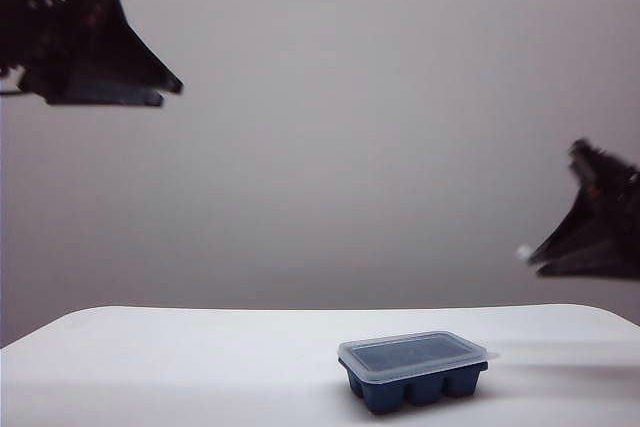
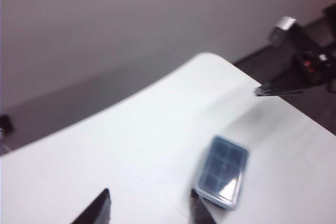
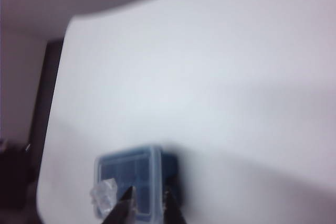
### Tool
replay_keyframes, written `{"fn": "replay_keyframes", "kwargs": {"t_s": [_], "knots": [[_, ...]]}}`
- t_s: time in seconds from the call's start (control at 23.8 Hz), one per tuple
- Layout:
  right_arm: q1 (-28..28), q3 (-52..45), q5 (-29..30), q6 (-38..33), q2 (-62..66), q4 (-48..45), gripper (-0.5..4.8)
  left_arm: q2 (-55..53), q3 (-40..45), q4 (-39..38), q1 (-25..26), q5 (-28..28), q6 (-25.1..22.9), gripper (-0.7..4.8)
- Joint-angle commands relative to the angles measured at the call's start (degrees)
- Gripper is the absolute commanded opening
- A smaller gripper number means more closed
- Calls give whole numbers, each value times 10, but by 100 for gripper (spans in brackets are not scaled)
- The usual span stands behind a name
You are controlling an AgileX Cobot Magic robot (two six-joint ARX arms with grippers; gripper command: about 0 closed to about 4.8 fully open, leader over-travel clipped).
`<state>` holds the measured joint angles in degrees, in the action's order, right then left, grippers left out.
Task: Pick up the ice cube tray, remove its lid, and then place both the tray and the lid back on the table.
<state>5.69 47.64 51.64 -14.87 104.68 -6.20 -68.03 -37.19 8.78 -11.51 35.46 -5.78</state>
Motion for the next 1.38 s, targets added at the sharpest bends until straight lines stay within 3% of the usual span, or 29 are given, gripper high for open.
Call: {"fn": "replay_keyframes", "kwargs": {"t_s": [0.04,0.08,0.38,0.46,0.88,1.05,1.26,1.38], "knots": [[-20,10,10,-1,19,-12,139,-17,-2,17,-23,2,-2,190],[-33,17,10,-1,35,-11,187,-27,-2,21,-38,1,-2,190],[-76,52,-12,-2,86,19,194,-34,-2,32,-53,8,-2,199],[-85,52,-24,-3,100,19,194,-34,-3,32,-53,8,2,297],[-99,52,-14,-8,134,16,187,-34,-3,33,-53,5,2,297],[-108,52,-11,-12,134,12,126,-34,-3,33,-53,5,2,297],[-111,52,-11,-12,134,10,-8,-35,-2,33,-53,5,2,297],[-111,53,-8,-17,133,-1,-8,-35,-2,33,-53,5,0,298]]}}
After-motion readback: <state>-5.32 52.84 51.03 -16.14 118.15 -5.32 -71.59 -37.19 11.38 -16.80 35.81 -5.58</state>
